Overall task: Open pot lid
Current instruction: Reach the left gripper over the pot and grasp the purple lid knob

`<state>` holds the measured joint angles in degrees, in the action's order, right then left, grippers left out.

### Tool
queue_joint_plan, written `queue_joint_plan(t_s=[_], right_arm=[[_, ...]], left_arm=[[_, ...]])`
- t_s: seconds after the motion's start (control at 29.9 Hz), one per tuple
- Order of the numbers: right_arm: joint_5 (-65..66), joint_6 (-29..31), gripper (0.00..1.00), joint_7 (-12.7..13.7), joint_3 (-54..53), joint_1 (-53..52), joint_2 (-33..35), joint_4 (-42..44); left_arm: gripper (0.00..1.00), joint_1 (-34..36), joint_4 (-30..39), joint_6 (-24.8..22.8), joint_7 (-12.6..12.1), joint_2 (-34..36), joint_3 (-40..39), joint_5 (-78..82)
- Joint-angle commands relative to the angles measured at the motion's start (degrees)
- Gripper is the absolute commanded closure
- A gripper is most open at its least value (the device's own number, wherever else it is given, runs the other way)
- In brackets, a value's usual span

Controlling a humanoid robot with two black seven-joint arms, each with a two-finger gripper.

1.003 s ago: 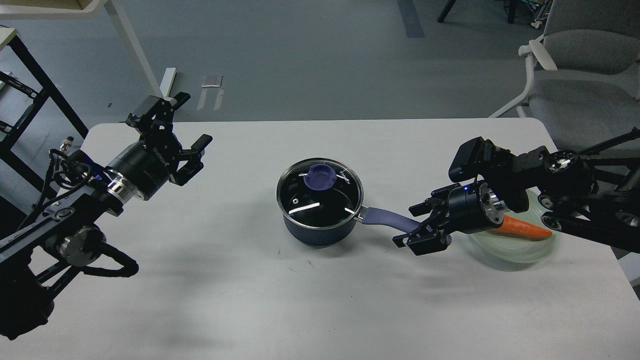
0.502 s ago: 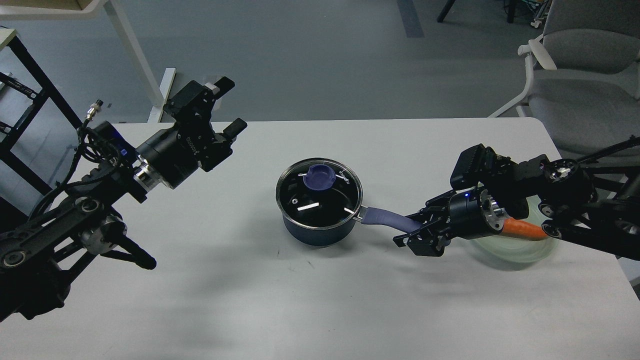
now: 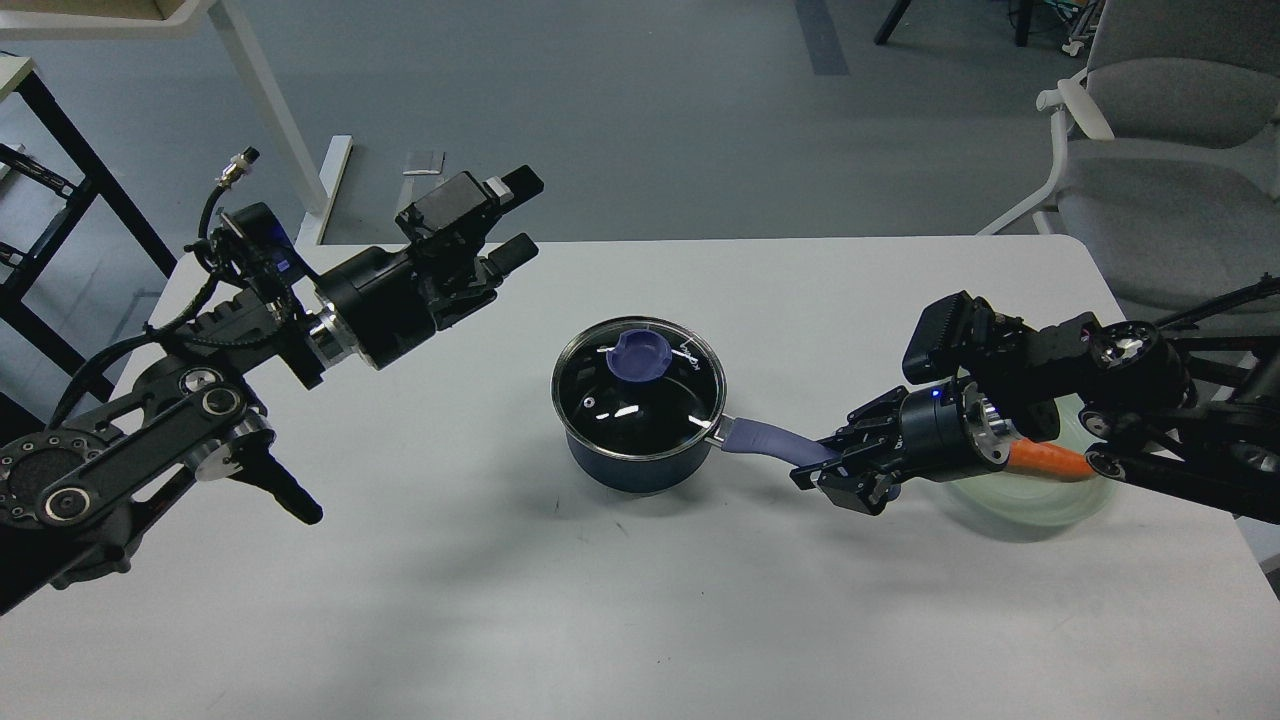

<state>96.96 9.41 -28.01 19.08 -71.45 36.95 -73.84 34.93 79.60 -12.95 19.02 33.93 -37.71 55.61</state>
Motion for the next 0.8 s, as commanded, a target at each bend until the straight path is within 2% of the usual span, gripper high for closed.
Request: queue_joint_plan(t_s=[0.0, 0.07, 0.17, 0.27, 0.37, 0.57, 0.77], right_arm=[[-0.01, 0.08, 0.66, 0.01, 0.00, -0.01, 0.14, 0.01], [-0.10, -0.01, 0.66, 0.01, 0.00, -0.01, 0.14, 0.01], [-0.10, -0.01, 0.66, 0.01, -0.09, -0.01, 0.05, 0.01], [-0.10, -0.01, 0.66, 0.01, -0.09, -0.01, -0.04, 0.01], [-0.10, -0.01, 0.66, 0.01, -0.09, -0.01, -0.04, 0.01], [-0.10, 0.08, 0.66, 0.01, -0.09, 0.08, 0.22, 0.01], [-0.10, -0.01, 0.66, 0.01, -0.09, -0.01, 0.31, 0.01]], left_arm=[[0.01, 4.69, 0.03, 0.03, 0.49, -0.09, 4.12, 11.14], [0.01, 7.69, -0.06, 0.55, 1.54, -0.27, 6.68, 18.28], [0.01, 13.83, -0.93, 2.04, 5.41, -2.54, 12.73, 33.55], [0.01, 17.53, -4.08, 7.47, 7.35, -5.36, 18.53, 46.13], [0.01, 21.04, -8.83, 12.76, 7.53, -8.51, 23.80, 52.57], [0.01, 26.41, -19.73, 18.47, 7.35, -14.06, 31.99, 55.39], [0.01, 26.77, -24.67, 19.28, 7.35, -16.44, 33.67, 56.01]])
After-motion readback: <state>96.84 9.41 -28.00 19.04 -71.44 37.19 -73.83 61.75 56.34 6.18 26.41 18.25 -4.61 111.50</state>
